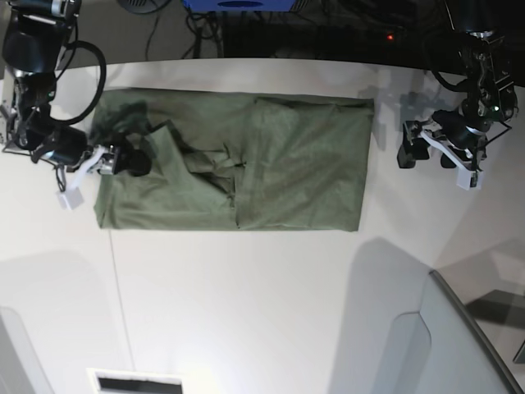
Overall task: Layout the t-shirt on the table in an organized manner, then fold the t-shirt properly
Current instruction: 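Grasp the shirt end with the right gripper and drag it toward the left gripper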
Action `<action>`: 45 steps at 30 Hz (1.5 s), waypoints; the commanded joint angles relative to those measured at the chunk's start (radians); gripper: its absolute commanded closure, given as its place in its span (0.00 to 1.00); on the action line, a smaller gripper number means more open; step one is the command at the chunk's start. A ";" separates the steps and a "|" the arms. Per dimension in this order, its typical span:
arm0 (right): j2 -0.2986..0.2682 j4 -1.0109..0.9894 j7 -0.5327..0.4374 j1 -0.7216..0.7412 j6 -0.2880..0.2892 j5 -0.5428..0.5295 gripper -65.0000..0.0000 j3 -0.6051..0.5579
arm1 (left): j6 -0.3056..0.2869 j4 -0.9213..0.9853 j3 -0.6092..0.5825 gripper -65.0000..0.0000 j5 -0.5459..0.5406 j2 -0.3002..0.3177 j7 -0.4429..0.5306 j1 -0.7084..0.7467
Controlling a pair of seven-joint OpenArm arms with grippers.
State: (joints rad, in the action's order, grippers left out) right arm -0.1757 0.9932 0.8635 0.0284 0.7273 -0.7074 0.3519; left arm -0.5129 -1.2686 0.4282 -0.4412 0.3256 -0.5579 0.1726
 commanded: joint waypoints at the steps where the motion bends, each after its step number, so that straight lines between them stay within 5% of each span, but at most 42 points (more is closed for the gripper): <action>1: 0.006 -0.015 0.082 -0.006 -0.029 0.082 0.07 -0.009 | -0.005 -0.015 0.004 0.04 -0.011 0.017 0.022 -0.006; 8: 0.037 -0.010 0.089 -0.006 -0.029 0.087 0.18 -0.021 | -0.005 -0.015 0.004 0.04 -0.011 0.017 0.022 0.000; 19: 0.038 -0.015 0.081 -0.002 -0.029 0.084 0.19 -0.073 | -0.005 -0.013 0.004 0.04 -0.011 0.016 0.022 0.002; 27: 0.040 -0.032 0.079 0.035 -0.029 0.082 0.58 -0.073 | -0.005 -0.013 0.004 0.04 -0.011 0.014 0.022 0.003; 36: 0.040 -0.130 0.050 0.090 -0.029 0.082 0.53 -0.072 | -0.005 0.030 0.004 0.04 -0.011 0.014 0.022 -0.002; 42: 0.040 -0.133 0.046 0.094 -0.029 0.082 0.96 -0.073 | -0.005 0.057 0.004 0.04 -0.011 0.014 0.023 -0.003; 45: 0.037 -0.133 0.046 0.095 -0.029 0.082 1.00 -0.072 | -0.005 0.056 0.004 0.04 -0.011 0.014 0.023 -0.005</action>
State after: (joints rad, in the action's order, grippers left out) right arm -0.1291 0.8566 0.8871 0.1184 0.7082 -0.6579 0.2829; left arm -0.5129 -1.1973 0.4259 -0.4412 0.3214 -0.5541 0.1753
